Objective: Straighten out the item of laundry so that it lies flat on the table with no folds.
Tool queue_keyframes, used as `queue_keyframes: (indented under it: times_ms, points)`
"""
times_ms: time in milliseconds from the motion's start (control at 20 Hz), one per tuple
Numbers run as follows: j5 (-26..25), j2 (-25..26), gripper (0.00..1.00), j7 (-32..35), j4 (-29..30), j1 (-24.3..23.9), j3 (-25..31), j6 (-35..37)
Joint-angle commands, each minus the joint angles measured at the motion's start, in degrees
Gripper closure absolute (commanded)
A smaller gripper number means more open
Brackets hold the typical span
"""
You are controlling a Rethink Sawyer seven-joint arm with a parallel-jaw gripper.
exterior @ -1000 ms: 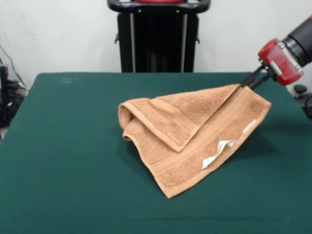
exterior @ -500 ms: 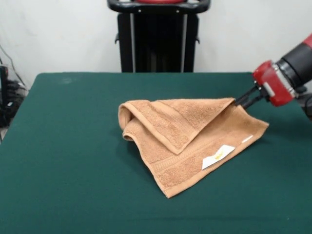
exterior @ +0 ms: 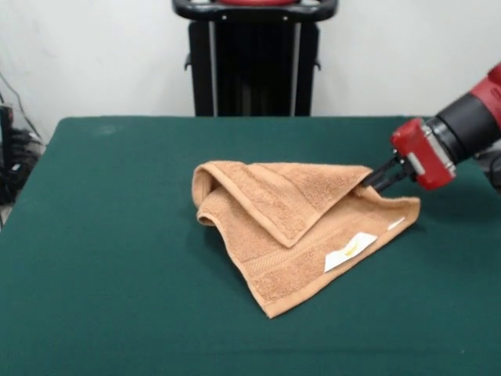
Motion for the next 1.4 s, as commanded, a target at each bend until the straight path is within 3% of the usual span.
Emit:
queue_keyframes:
  times_ms: [50,400,450,950,1400]
  points:
    - [0.81,-5.10,1.00,11.16,7.07,-2.41,-0.01,-12.31]
    - [-2.32,-12.99,1.00,1.68,14.46,-5.48,-1.53,-19.31]
    - [-3.28,-12.64,0.00,3.18,14.61,-4.92,-2.74,-21.00]
    - [-4.52,-10.84,0.00,2.64,13.92,-7.20,-3.02,-25.31]
    - [-4.89,-17.92,0.00,-7.59,19.27,-13.14,1.04,-30.66]
